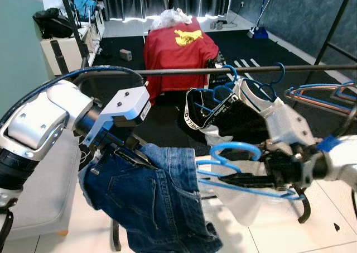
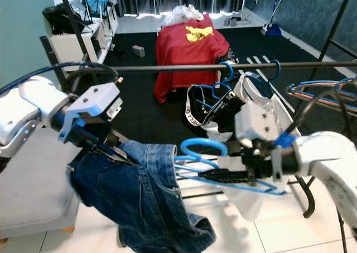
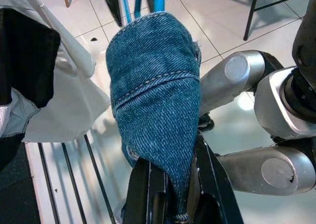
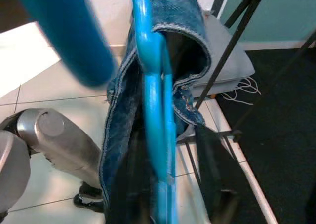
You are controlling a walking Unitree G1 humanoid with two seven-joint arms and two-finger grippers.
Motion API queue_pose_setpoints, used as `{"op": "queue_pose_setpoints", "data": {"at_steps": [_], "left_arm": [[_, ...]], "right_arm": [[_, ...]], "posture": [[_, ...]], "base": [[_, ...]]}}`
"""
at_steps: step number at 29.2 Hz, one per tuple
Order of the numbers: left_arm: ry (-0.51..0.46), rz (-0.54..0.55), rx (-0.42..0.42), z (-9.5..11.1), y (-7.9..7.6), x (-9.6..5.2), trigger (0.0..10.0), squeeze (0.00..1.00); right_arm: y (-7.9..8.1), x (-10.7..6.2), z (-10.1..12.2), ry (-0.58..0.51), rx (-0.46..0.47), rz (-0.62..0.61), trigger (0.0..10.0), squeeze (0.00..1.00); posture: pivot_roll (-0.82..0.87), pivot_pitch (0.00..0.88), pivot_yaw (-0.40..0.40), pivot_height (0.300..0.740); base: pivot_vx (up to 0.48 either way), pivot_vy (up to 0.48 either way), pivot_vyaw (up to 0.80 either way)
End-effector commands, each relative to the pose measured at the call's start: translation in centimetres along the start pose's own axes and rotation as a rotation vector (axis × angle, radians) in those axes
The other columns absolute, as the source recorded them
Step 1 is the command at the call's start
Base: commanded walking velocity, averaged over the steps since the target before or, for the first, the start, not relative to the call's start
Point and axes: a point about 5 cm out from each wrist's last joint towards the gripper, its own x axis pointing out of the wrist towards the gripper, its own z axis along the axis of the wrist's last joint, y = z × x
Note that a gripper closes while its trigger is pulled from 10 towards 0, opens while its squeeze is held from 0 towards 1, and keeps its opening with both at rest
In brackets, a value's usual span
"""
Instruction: Hang hanger
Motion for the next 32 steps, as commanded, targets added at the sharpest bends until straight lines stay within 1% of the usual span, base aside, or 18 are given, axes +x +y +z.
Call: {"op": "queue_pose_setpoints", "data": {"at_steps": [1, 12, 13, 14, 15, 17, 20, 21, 23, 24, 25, 26, 27, 28, 29, 30, 31, 32], "left_arm": [[-0.032, -0.023, 0.058, 1.3, 0.1, 0.1, 10.0, 0.0], [-0.059, -0.023, 0.078, 1.4, 0.6, 0.5, 10.0, 0.0], [-0.108, -0.019, 0.06, 1.6, 1.0, 0.6, 10.0, 1.0], [-0.108, -0.019, 0.06, 1.6, 1.0, 0.6, 10.0, 1.0], [-0.15, -0.018, 0.051, 1.8, 1.2, 0.5, 10.0, 1.0], [-0.168, -0.001, 0.056, 1.8, 1.5, 0.4, 10.0, 1.0], [-0.206, 0.072, 0.059, 1.7, 2.2, -0.2, 10.0, 1.0], [-0.206, 0.072, 0.059, 1.7, 2.2, -0.2, 10.0, 1.0], [-0.225, 0.129, 0.065, 1.6, 2.6, -0.9, 10.0, 1.0], [-0.241, 0.182, 0.07, 1.6, 2.8, -1.5, 10.0, 1.0], [-0.241, 0.182, 0.07, 1.6, 2.8, -1.5, 10.0, 1.0], [-0.259, 0.25, 0.077, 1.6, 3.1, -2.6, 10.0, 1.0], [-0.28, 0.34, 0.081, 1.5, 3.4, -3.9, 10.0, 1.0], [-0.28, 0.34, 0.081, 1.5, 3.4, -3.9, 10.0, 1.0], [-0.295, 0.4, 0.083, 1.4, 3.6, -4.8, 10.0, 1.0], [-0.295, 0.4, 0.083, 1.4, 3.6, -4.8, 10.0, 1.0], [-0.297, 0.459, 0.075, 1.0, 3.7, -5.5, 10.0, 0.0], [-0.297, 0.459, 0.075, 1.0, 3.7, -5.5, 10.0, 0.0]], "right_arm": [[-0.3, 0.4, -0.1, 0.006, -0.011, -0.002, 0.0, 0.0], [-0.9, 0.7, 0.3, -0.032, -0.024, 0.008, 0.0, 0.0], [-1.1, 0.7, 0.4, -0.039, -0.03, 0.0, 0.0, 0.0], [-1.1, 0.7, 0.4, -0.039, -0.03, 0.0, 0.0, 0.0], [-1.3, 0.6, 0.5, -0.049, -0.035, -0.013, 0.0, 0.0], [-1.4, 0.4, 0.7, -0.059, -0.039, -0.026, 0.0, 0.0], [-1.9, -0.3, 1.3, -0.093, -0.053, -0.07, 0.0, 0.0], [-1.9, -0.3, 1.3, -0.093, -0.053, -0.07, 0.0, 0.0], [-2.1, -0.8, 1.7, -0.129, -0.059, -0.111, 0.0, 0.0], [-2.1, -1.0, 1.9, -0.151, -0.06, -0.134, 0.0, 0.0], [-2.1, -1.0, 1.9, -0.151, -0.06, -0.134, 0.0, 0.0], [-2.0, -1.3, 2.1, -0.175, -0.061, -0.153, 0.0, 0.0], [-1.7, -1.8, 2.4, -0.204, -0.061, -0.169, 0.0, 0.0], [-1.7, -1.8, 2.4, -0.204, -0.061, -0.169, 0.0, 0.0], [-1.5, -2.1, 2.6, -0.223, -0.062, -0.179, 0.0, 0.0], [-1.5, -2.1, 2.6, -0.223, -0.062, -0.179, 0.0, 0.0], [-1.3, -2.5, 2.8, -0.242, -0.064, -0.187, 0.0, 0.0], [-1.3, -2.5, 2.8, -0.242, -0.064, -0.187, 0.0, 0.0]], "posture": [[0.13, 0.0, 0.016, 0.74], [0.12, 0.0, 0.015, 0.74], [0.12, 0.0, 0.018, 0.74], [0.12, 0.0, 0.018, 0.74], [0.12, 0.0, 0.018, 0.74], [0.11, 0.0, 0.02, 0.74], [0.11, 0.0, 0.021, 0.74], [0.11, 0.0, 0.021, 0.74], [0.12, 0.0, 0.022, 0.74], [0.12, 0.0, 0.026, 0.74], [0.12, 0.0, 0.026, 0.74], [0.12, 0.0, 0.03, 0.74], [0.12, 0.0, 0.035, 0.74], [0.12, 0.0, 0.035, 0.74], [0.12, 0.0, 0.035, 0.74], [0.12, 0.0, 0.035, 0.74], [0.12, 0.0, 0.04, 0.74], [0.12, 0.0, 0.04, 0.74]], "base": [[0.0, 0.0, 0.0], [0.0, 0.0, 0.0], [0.0, 0.0, 0.0], [0.0, 0.0, 0.0], [0.0, 0.0, 0.0], [0.0, 0.0, 0.0], [0.0, 0.0, 0.0], [0.0, 0.0, 0.0], [0.0, 0.0, 0.0], [0.0, 0.0, 0.0], [0.0, 0.0, 0.0], [0.0, 0.0, 0.0], [0.0, 0.0, 0.0], [0.0, 0.0, 0.0], [0.0, 0.0, 0.0], [0.0, 0.0, 0.0], [0.0, 0.0, 0.0], [0.0, 0.0, 0.0]]}}
